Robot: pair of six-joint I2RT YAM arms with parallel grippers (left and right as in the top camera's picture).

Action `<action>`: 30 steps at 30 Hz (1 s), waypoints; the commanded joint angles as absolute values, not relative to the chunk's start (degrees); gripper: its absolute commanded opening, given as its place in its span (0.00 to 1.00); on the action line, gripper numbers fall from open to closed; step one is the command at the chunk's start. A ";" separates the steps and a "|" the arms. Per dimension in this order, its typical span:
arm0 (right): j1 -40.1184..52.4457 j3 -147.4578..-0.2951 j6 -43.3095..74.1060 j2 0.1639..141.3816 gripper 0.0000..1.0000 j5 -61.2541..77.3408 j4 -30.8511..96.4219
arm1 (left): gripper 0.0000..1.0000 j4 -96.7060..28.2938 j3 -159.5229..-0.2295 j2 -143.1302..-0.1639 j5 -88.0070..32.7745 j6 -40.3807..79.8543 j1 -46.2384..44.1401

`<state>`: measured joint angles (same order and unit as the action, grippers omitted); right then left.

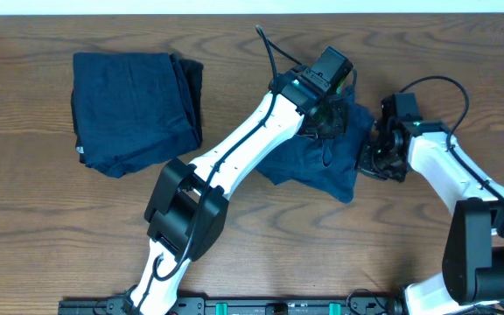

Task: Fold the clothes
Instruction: 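Fold the left end over toward the right gripper with the left gripper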

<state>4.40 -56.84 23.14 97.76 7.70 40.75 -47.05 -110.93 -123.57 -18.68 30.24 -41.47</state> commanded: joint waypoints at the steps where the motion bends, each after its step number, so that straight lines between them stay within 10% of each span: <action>1: 4.14 -53.25 22.22 97.19 0.01 5.82 37.58 | 0.06 -46.78 -110.85 -124.25 -18.37 30.94 -41.82; 30: 5.32 -49.58 22.68 97.30 0.01 8.62 29.30 | 0.06 -47.00 -110.78 -124.36 -15.81 30.98 -42.96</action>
